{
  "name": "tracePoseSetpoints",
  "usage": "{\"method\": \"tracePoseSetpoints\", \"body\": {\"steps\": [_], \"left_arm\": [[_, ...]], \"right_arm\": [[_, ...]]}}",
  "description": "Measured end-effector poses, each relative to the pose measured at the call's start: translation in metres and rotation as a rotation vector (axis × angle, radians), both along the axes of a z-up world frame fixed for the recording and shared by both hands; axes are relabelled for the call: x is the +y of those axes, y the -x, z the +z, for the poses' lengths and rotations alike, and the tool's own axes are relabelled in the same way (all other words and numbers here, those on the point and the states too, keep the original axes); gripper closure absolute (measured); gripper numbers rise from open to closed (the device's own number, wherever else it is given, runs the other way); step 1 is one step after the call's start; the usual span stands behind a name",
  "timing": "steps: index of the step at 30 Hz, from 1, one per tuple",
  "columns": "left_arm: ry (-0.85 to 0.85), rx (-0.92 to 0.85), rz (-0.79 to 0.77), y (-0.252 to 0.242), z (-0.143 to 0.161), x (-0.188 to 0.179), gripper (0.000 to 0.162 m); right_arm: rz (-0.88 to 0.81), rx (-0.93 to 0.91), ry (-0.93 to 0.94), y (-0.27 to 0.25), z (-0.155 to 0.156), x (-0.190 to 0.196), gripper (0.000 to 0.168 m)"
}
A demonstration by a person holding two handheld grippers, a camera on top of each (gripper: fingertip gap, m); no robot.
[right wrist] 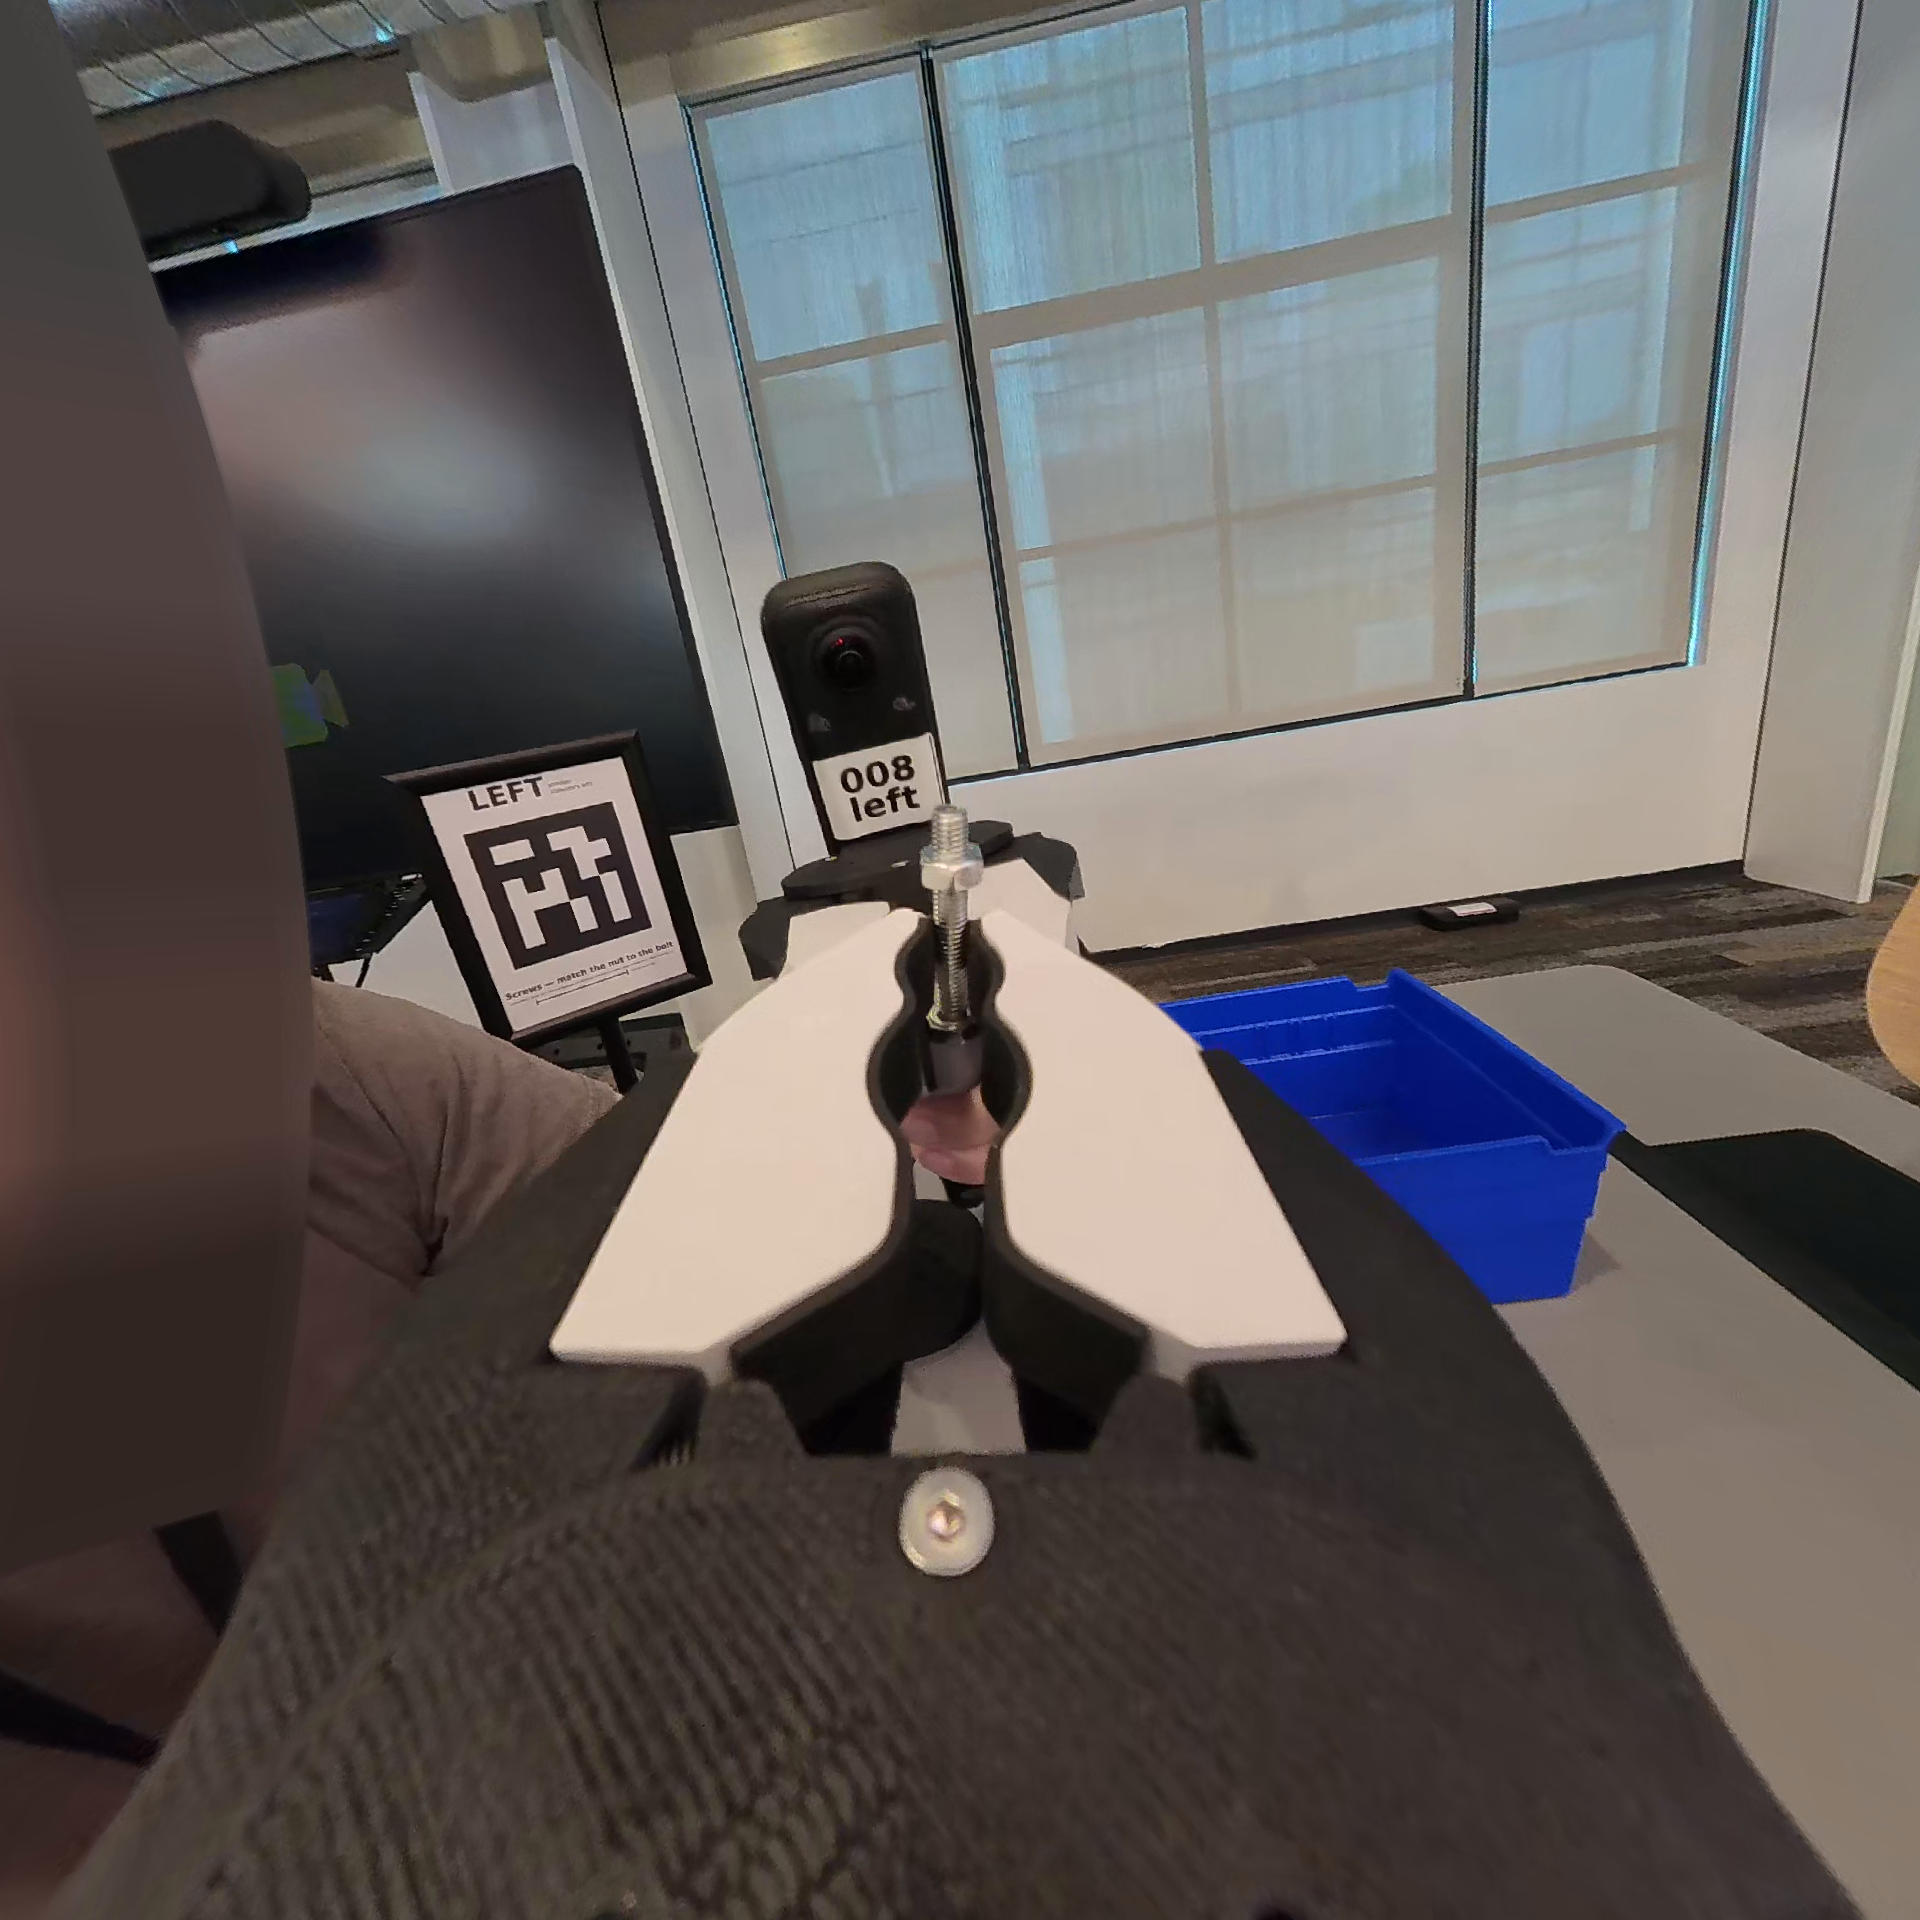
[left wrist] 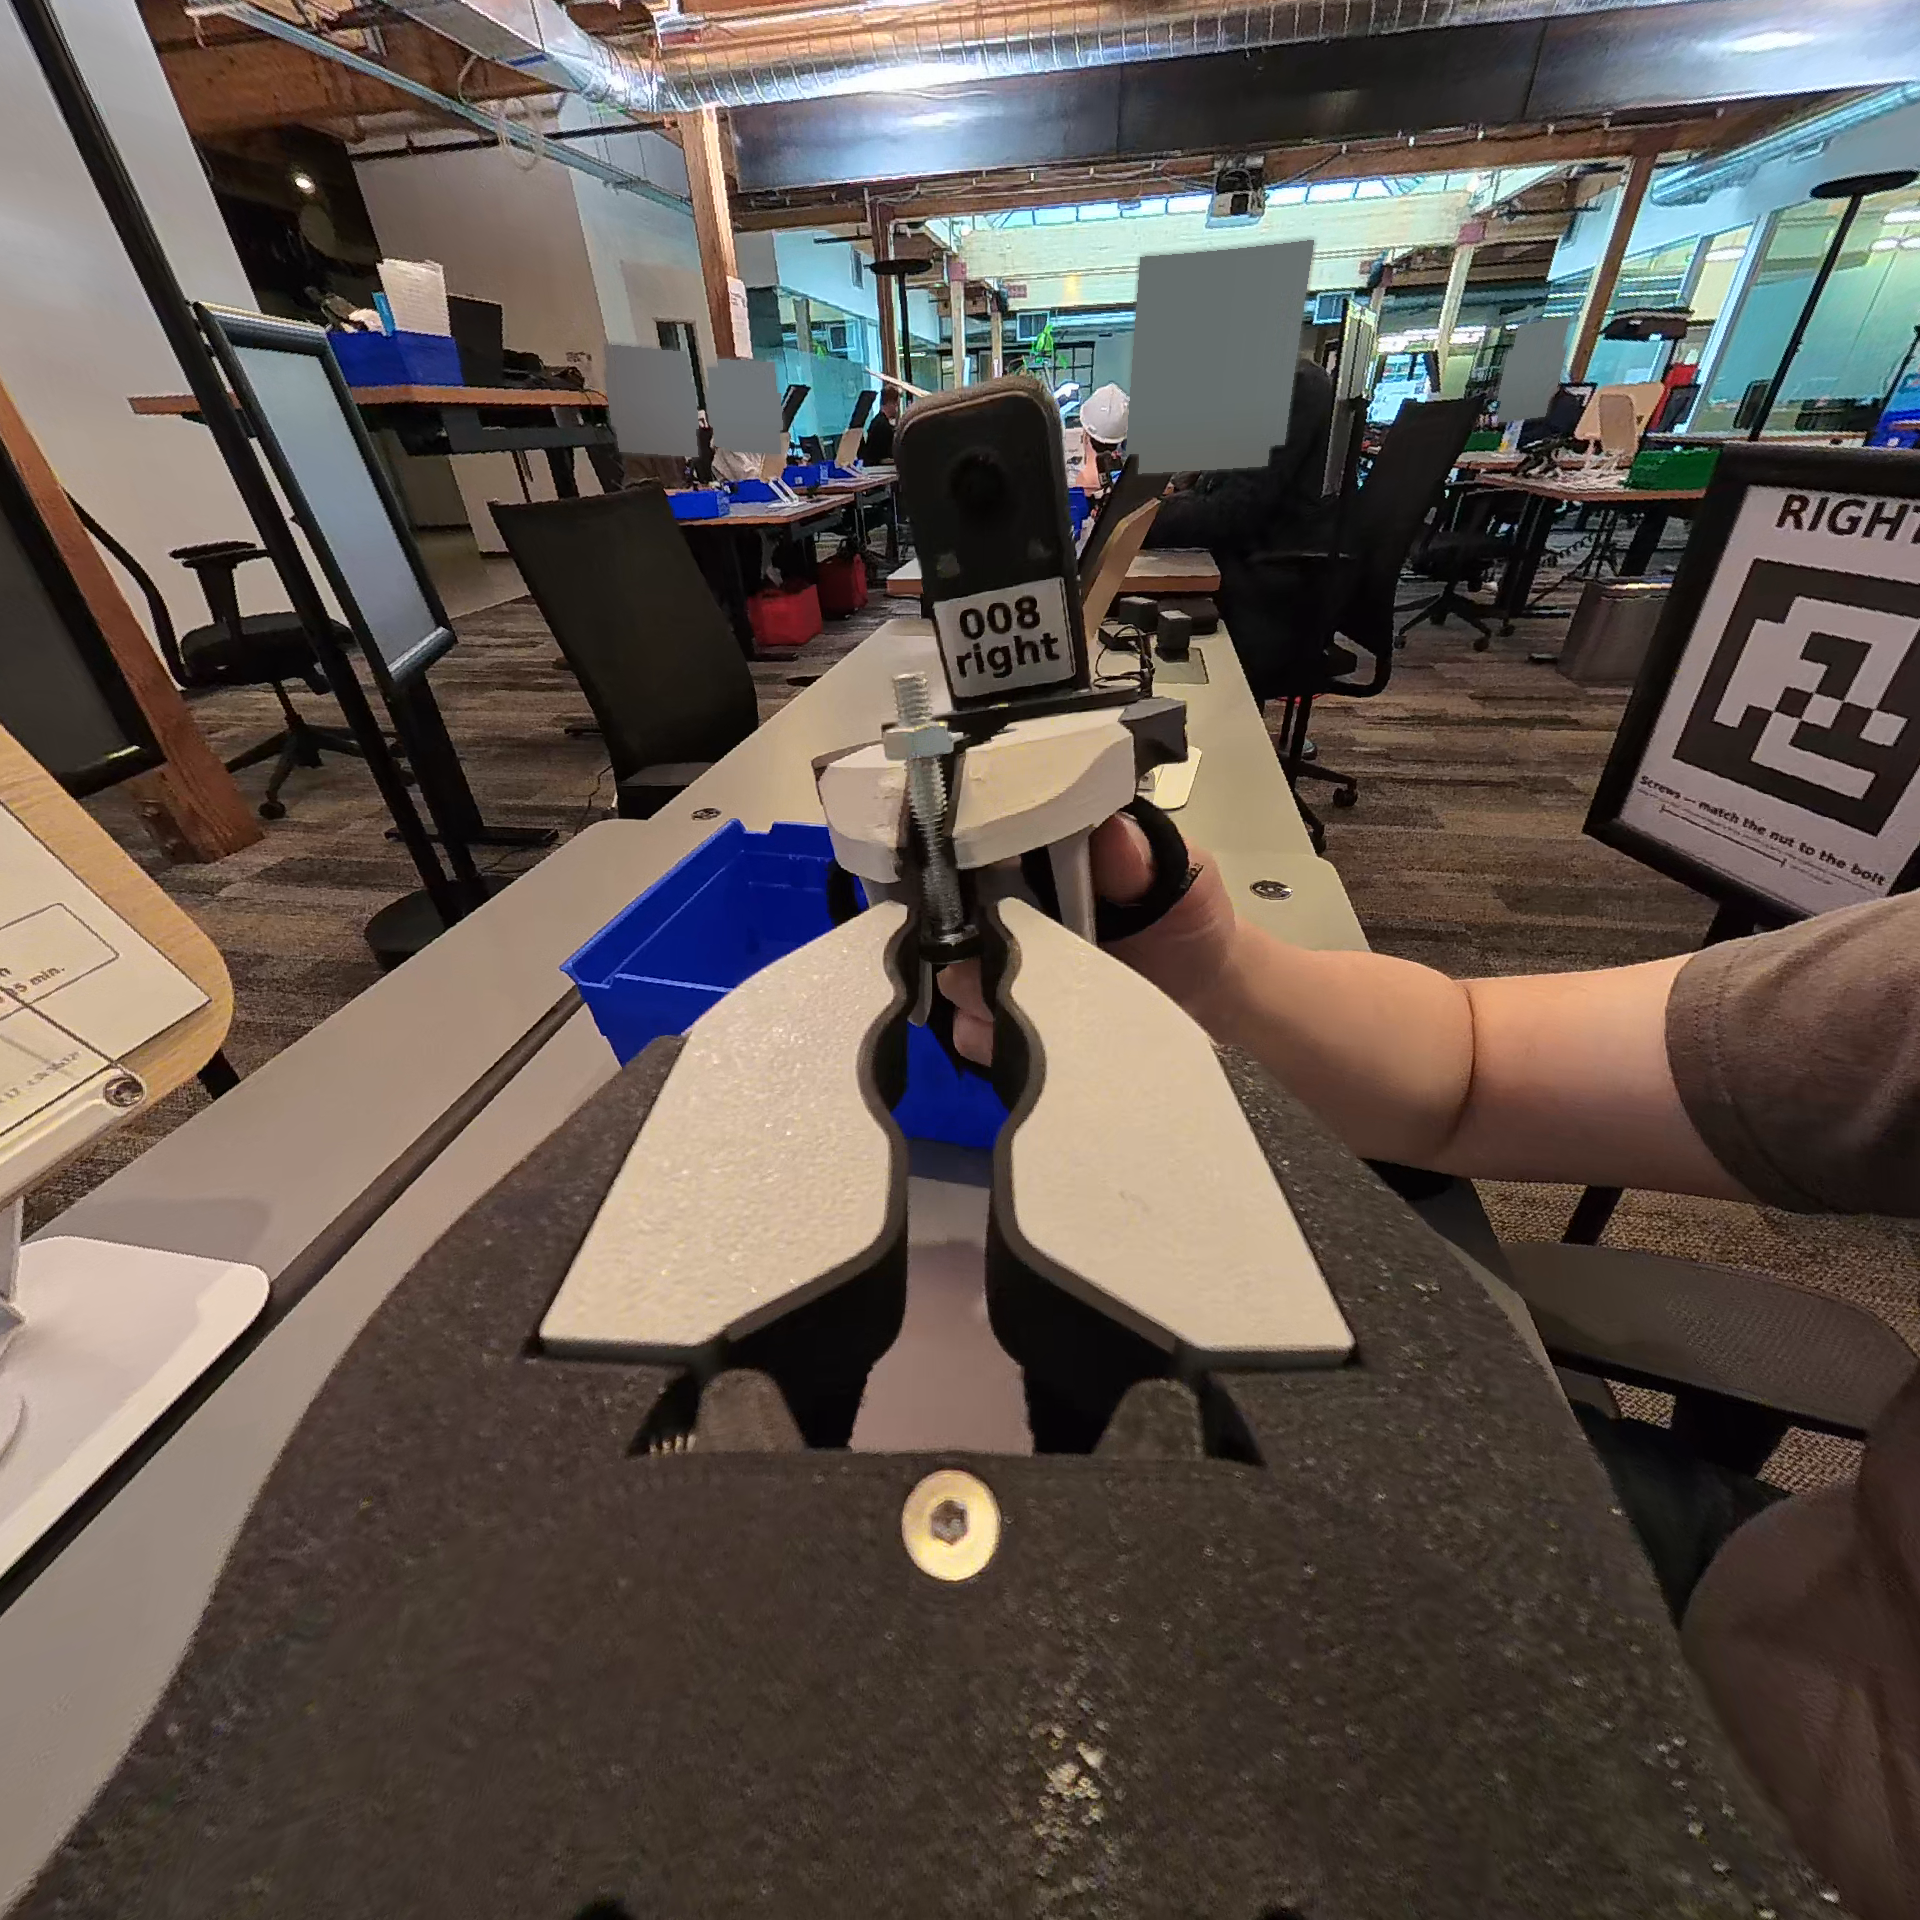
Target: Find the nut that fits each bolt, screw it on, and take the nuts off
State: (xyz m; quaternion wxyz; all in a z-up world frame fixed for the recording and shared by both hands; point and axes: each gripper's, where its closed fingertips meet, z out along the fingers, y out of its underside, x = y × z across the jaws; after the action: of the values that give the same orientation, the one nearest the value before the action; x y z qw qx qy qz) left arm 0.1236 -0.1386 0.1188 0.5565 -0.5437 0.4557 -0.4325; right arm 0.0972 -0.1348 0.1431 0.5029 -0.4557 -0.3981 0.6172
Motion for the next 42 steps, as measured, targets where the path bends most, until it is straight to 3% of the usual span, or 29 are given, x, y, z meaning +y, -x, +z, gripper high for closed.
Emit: {"method": "tracePoseSetpoints", "body": {"steps": [1,5,7,9,12,15,18,22,31,42], "left_arm": [[-0.001,-0.003,-0.005,0.0,0.0,-0.001,0.15],[0.018,0.037,0.031,0.002,0.0,0.003,0.106],[0.01,0.078,0.032,0.004,-0.001,0.0,0.103],[0.009,0.119,0.031,0.007,-0.004,-0.002,0.106],[0.014,0.173,0.058,0.01,-0.009,0.002,0.108],[0.027,0.19,0.054,0.011,-0.011,0.002,0.109],[0.03,0.204,0.055,0.012,-0.013,0.002,0.11],[0.033,0.231,0.056,0.01,-0.018,0.003,0.11],[0.055,0.261,0.052,0.005,-0.028,0.005,0.109],[0.061,0.267,0.075,0.008,-0.029,0.011,0.108]], "right_arm": [[0.001,-0.002,0.004,-0.001,0.0,0.0,0.162],[-0.072,-0.054,-0.002,-0.024,0.011,0.012,0.163],[-0.134,-0.23,0.021,-0.053,0.003,0.024,0.163],[-0.272,-0.495,0.076,-0.096,-0.031,0.048,0.163],[-0.58,-0.902,0.307,-0.183,-0.107,0.091,0.162],[-0.757,-1.1,0.57,-0.246,-0.162,0.112,0.162],[-0.786,-1.264,0.764,-0.28,-0.213,0.116,0.162],[-0.721,-1.267,0.873,-0.274,-0.25,0.13,0.162],[-0.719,-1.41,0.901,-0.263,-0.294,0.144,0.162],[-0.746,-1.435,0.862,-0.259,-0.299,0.152,0.155]]}}
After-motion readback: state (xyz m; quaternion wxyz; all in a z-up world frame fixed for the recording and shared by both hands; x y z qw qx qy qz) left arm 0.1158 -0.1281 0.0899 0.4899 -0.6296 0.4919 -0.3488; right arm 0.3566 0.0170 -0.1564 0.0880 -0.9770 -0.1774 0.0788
